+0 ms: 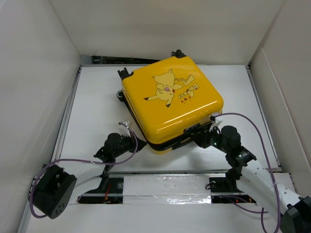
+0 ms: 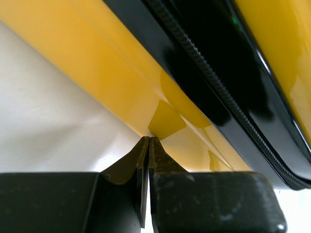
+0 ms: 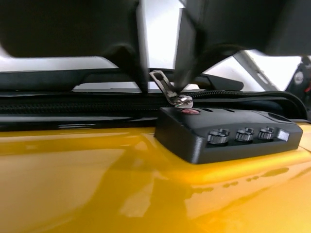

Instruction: Pack the luggage

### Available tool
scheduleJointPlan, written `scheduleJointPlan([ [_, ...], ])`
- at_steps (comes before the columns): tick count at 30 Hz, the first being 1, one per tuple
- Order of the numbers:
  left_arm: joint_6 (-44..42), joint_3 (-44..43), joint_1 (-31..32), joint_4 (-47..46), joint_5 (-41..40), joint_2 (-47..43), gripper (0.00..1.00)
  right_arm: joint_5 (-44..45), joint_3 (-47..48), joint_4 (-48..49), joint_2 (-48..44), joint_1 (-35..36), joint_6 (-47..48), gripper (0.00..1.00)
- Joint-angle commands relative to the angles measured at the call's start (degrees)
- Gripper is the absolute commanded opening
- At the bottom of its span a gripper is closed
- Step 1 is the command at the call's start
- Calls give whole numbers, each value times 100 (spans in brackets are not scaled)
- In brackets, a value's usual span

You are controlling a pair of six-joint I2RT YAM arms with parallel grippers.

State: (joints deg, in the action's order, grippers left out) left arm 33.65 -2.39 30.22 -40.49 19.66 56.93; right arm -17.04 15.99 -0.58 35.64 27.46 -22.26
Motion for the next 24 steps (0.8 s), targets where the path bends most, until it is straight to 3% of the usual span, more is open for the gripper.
scheduleJointPlan([
  [1, 89, -420, 318, -872, -137, -6, 0, -115, -16, 682, 57, 66, 108, 20],
  [5, 317, -464, 318, -1241, -138, 152, 0, -107, -219, 866, -232, 206, -15, 0],
  [8, 414, -534, 318, -1575, -103, 336, 0, 121, -263, 701, -469, 469, -94, 0],
  [15, 432, -1315, 1354, -1980, -735, 1109, 0, 1666, 211, 225, -137, 2735, -419, 0],
  [19, 642, -1650, 1803, -2375, -1087, 1619, 0, 3045, 711, 312, 1054, 4587, -753, 0],
  [24, 889, -2185, 2093, -2648, -1105, 2182, 0, 3979, 1564, 321, 2709, 5620, -1078, 0],
])
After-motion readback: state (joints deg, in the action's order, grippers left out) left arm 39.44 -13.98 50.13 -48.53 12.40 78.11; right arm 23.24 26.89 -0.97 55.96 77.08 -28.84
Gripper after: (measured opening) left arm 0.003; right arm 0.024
